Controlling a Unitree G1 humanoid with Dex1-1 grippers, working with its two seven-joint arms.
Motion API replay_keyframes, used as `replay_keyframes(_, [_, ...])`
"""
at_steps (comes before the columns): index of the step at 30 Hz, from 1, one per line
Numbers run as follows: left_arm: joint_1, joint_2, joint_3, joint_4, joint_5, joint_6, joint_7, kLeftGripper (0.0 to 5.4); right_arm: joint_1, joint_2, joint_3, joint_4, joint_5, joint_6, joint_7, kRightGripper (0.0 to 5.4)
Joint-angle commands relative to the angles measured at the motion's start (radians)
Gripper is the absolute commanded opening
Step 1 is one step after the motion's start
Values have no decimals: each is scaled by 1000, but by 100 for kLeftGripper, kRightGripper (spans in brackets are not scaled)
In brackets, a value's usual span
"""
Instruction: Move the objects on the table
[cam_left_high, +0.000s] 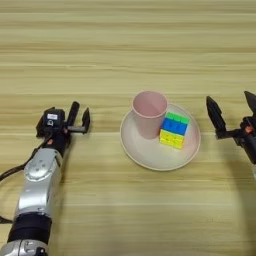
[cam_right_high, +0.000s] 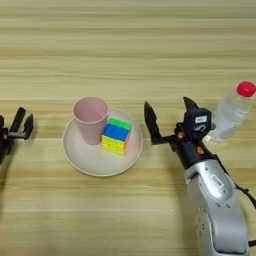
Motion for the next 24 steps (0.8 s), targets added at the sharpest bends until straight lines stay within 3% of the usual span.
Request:
replay_keyframes(1, [0,20,10,33,12,36,15,540,-15,10,15,-8,5,5,-10,536])
replay_keyframes(24, [18,64,-1,64,75,71,62,540,-33,14,34,-13,10,11,-20,536])
